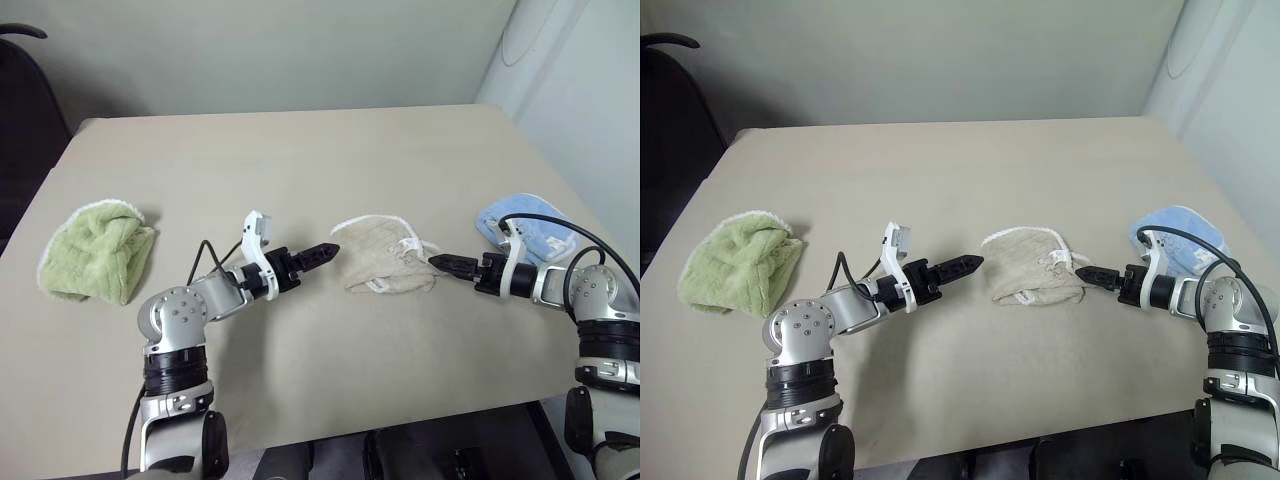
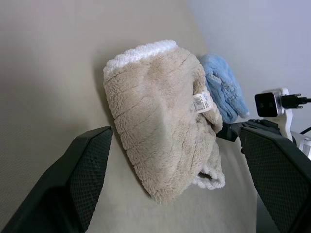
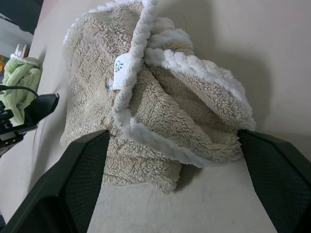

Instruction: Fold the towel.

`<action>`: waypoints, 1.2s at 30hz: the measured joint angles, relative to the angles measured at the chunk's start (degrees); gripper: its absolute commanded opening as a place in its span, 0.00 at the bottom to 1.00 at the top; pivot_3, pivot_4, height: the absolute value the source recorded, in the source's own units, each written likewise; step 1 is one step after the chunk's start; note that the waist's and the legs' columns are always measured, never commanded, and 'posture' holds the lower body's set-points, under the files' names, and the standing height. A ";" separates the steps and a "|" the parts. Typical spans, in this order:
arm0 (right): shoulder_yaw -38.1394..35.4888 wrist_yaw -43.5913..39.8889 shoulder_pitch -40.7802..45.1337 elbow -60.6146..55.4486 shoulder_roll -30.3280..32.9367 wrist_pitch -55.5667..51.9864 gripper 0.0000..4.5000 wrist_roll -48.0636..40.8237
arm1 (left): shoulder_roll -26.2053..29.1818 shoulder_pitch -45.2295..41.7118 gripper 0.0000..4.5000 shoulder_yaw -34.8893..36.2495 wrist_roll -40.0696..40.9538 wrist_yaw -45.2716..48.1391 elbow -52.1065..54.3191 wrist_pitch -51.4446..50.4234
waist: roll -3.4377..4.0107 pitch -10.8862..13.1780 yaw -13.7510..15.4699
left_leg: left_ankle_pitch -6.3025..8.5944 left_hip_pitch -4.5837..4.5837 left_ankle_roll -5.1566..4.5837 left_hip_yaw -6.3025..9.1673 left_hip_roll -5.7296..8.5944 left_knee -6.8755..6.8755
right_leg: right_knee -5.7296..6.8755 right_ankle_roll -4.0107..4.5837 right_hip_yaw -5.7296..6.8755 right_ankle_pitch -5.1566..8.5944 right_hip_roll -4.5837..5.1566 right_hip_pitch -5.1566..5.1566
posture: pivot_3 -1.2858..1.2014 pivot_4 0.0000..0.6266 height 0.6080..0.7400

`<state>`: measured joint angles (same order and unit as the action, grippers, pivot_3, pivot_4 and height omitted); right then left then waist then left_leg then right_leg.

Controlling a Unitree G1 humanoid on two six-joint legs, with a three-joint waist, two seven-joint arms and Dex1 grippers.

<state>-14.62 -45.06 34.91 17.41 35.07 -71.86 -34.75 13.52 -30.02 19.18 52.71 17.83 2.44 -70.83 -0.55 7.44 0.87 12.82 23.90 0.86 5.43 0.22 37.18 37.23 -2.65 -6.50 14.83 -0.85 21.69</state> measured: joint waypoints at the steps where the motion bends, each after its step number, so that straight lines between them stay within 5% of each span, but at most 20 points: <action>1: 0.21 0.01 0.00 -0.30 -0.44 0.01 0.99 0.01 | -0.06 0.00 1.00 -0.02 0.00 -0.02 0.00 0.01 | 0.00 0.00 -0.03 | 0.00 -0.01 0.00 0.00 0.00 0.00 | 0.01 0.00 0.00 0.00 0.00 0.00 | 0.52 0.24 1.00; 15: 11.08 1.30 1.73 -8.67 -6.03 2.53 0.99 0.84 | -1.14 -0.23 1.00 -1.27 0.12 -0.19 0.00 0.89 | 0.00 0.00 -1.13 | 0.00 -0.08 0.00 0.00 -0.01 0.01 | 0.05 0.01 -0.02 -0.01 -0.02 0.00 | 0.52 0.24 1.00; 36: 1.07 5.80 6.22 2.80 -7.98 -4.03 0.99 -3.09 | -1.64 1.39 1.00 -1.23 2.09 -2.01 1.44 1.70 | 0.00 0.00 -0.81 | -0.01 -0.10 0.01 -0.01 0.01 -0.02 | 0.06 0.03 -0.02 -0.02 0.00 -0.01 | 0.52 0.24 1.00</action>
<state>-13.56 -39.25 41.13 20.22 27.08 -75.89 -37.84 11.88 -28.63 17.94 54.81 15.83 3.88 -69.13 -0.55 7.44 0.06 12.81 23.80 0.86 5.42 0.23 37.16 37.29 -2.62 -6.52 14.81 -0.85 21.67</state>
